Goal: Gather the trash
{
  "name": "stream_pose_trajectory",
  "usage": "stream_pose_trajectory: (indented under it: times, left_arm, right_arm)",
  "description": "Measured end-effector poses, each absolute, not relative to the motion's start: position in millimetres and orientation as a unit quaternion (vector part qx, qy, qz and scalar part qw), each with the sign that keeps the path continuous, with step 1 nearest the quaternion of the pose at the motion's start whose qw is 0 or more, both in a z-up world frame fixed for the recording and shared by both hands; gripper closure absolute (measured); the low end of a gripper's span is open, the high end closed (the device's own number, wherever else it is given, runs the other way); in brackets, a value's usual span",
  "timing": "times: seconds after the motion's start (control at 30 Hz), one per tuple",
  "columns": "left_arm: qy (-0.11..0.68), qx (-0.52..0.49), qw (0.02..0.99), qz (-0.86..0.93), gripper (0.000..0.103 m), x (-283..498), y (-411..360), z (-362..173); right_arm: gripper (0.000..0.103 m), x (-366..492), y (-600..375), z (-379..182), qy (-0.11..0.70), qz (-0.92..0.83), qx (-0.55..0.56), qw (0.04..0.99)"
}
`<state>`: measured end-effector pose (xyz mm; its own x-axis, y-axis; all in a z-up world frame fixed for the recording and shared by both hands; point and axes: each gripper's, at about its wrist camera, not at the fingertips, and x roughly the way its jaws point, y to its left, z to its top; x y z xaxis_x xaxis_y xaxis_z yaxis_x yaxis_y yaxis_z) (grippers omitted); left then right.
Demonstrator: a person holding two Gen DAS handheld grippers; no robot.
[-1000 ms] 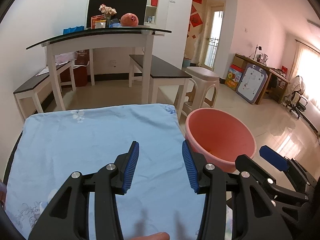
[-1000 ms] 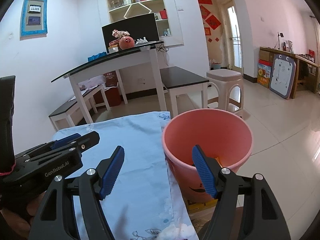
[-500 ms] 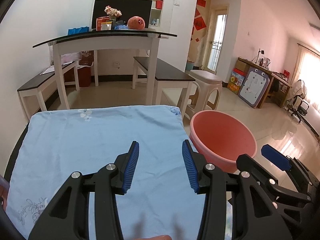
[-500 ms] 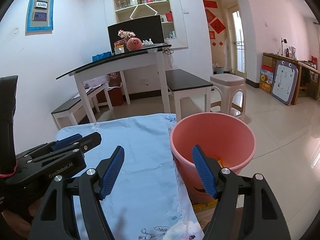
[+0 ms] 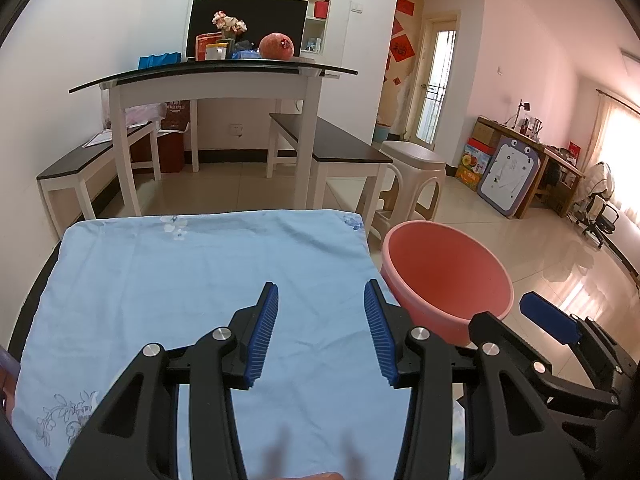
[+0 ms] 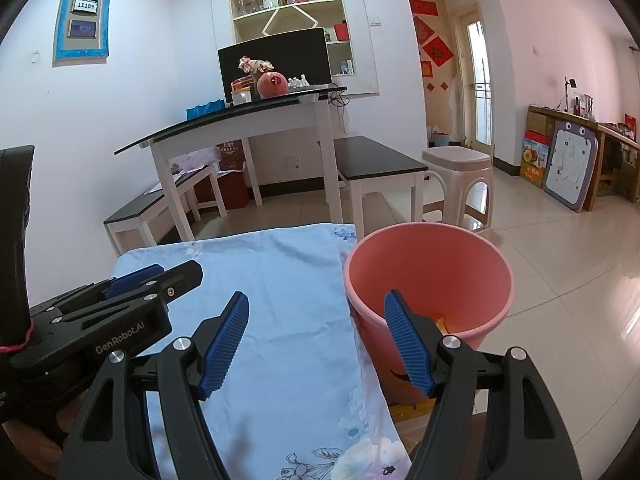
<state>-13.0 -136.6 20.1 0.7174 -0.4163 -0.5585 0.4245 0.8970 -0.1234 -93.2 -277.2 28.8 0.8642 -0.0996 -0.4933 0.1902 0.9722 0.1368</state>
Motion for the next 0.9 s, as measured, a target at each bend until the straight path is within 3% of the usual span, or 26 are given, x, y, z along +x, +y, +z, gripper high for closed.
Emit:
stream_pose_trajectory:
  times: [0.9]
  left_arm:
    - [0.305,0.007,0.926,-0.221,0.058,-11.0,-133.4,13.5]
  right_arm:
    - [0.034,-91.1,-278.4,25.1,0.254,-0.074,0.093,0.960]
